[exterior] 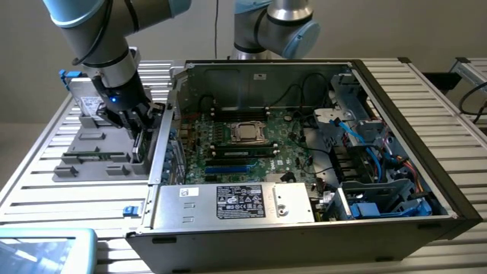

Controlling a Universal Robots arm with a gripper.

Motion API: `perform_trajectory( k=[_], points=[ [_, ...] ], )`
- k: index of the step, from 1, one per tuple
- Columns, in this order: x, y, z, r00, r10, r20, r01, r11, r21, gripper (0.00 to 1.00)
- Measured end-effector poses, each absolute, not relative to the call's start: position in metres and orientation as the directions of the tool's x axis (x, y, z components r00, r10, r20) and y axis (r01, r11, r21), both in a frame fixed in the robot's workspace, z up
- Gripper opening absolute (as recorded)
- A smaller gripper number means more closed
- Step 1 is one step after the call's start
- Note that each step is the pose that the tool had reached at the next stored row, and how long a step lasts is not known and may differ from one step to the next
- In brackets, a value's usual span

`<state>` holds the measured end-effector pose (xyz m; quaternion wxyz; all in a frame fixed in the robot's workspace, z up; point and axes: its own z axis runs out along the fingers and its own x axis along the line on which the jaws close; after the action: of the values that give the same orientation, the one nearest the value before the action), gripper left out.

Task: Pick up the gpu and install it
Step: 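Pick up the gpu and move the gpu toward the slot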

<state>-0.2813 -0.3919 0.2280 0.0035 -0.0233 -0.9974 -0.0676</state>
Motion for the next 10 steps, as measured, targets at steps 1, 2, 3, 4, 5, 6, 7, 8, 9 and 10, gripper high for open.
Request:
perform_trajectory(
  k=[1, 2, 3, 4, 5, 6, 7, 8, 9, 10],
  points=[
    [-0.2813, -0.3919, 0.2279, -0.999, 0.046, 0.010, 0.047, 0.990, 0.135, 0.31],
    [-0.2813, -0.3919, 0.2279, -0.999, 0.046, 0.010, 0.047, 0.990, 0.135, 0.28],
    [-0.2812, -0.3919, 0.2279, -0.999, 0.046, 0.010, 0.047, 0.990, 0.135, 0.28],
    [-0.2812, -0.3919, 0.2279, -0.999, 0.046, 0.010, 0.047, 0.990, 0.135, 0.28],
    [-0.2812, -0.3919, 0.2279, -0.999, 0.046, 0.010, 0.047, 0.990, 0.135, 0.28],
    [-0.2812, -0.3919, 0.2279, -0.999, 0.046, 0.010, 0.047, 0.990, 0.135, 0.28],
    [-0.2812, -0.3919, 0.2279, -0.999, 0.046, 0.010, 0.047, 0.990, 0.135, 0.28],
    [-0.2812, -0.3919, 0.2283, -0.999, 0.046, 0.010, 0.047, 0.990, 0.135, 0.28],
    [-0.2812, -0.3919, 0.2308, -0.999, 0.046, 0.010, 0.047, 0.990, 0.135, 0.28],
    [-0.2812, -0.3919, 0.2339, -0.999, 0.046, 0.010, 0.047, 0.990, 0.136, 0.28]
  ],
)
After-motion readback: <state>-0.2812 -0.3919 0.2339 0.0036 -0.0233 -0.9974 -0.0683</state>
